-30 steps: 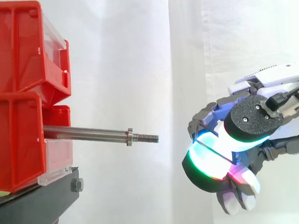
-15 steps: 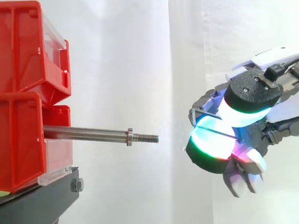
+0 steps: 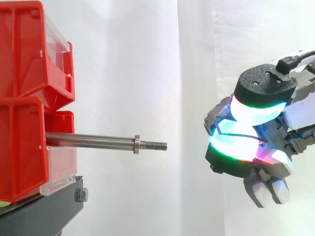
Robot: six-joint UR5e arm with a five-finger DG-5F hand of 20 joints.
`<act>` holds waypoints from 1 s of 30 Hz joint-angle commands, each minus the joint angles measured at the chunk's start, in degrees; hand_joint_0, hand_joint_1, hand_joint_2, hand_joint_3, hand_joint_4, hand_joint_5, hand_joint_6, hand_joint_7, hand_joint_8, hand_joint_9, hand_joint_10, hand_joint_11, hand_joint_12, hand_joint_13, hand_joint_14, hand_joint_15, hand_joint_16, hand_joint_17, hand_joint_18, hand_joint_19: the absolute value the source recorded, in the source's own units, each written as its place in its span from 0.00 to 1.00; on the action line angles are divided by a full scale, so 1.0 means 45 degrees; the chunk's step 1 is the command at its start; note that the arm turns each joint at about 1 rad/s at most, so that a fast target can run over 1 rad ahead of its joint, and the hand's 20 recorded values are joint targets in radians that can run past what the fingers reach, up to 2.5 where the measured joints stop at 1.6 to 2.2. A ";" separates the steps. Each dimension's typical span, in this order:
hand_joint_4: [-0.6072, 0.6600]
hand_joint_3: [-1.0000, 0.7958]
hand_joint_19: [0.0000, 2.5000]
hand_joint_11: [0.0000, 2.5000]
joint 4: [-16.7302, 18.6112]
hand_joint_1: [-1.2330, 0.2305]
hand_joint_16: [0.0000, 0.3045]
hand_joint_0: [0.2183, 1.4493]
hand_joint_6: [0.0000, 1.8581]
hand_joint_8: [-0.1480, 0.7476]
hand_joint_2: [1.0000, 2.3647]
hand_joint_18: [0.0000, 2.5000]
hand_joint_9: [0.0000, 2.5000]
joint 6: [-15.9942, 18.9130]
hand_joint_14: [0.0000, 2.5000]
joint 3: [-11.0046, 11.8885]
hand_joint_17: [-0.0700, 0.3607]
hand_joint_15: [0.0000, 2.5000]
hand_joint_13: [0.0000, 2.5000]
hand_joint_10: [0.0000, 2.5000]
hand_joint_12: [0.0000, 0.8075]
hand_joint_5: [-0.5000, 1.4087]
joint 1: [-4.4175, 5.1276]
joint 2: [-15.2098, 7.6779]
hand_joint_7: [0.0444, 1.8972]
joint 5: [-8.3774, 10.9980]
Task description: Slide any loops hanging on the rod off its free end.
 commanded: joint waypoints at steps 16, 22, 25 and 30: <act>0.42 0.47 0.24 0.31 -0.0214 0.35 0.18 0.28 0.48 0.48 0.01 0.32 0.46 0.1071 0.01 0.0031 0.45 0.24 0.35 0.01 0.45 0.24 0.0004 0.0000 0.50 -0.0031; 0.40 0.47 0.23 0.30 0.0021 0.35 0.19 0.28 0.47 0.49 0.00 0.33 0.47 0.1032 0.01 0.0031 0.47 0.23 0.36 0.01 0.48 0.24 0.0043 0.0000 0.50 -0.0031; 0.40 0.47 0.24 0.30 0.0118 0.35 0.20 0.28 0.47 0.49 0.00 0.33 0.47 0.0993 0.01 0.0031 0.47 0.23 0.36 0.01 0.48 0.24 0.0043 0.0000 0.51 -0.0031; 0.40 0.47 0.24 0.30 0.0196 0.35 0.20 0.28 0.47 0.49 0.00 0.34 0.47 0.0935 0.01 0.0031 0.48 0.23 0.36 0.01 0.48 0.24 0.0023 -0.0020 0.51 -0.0031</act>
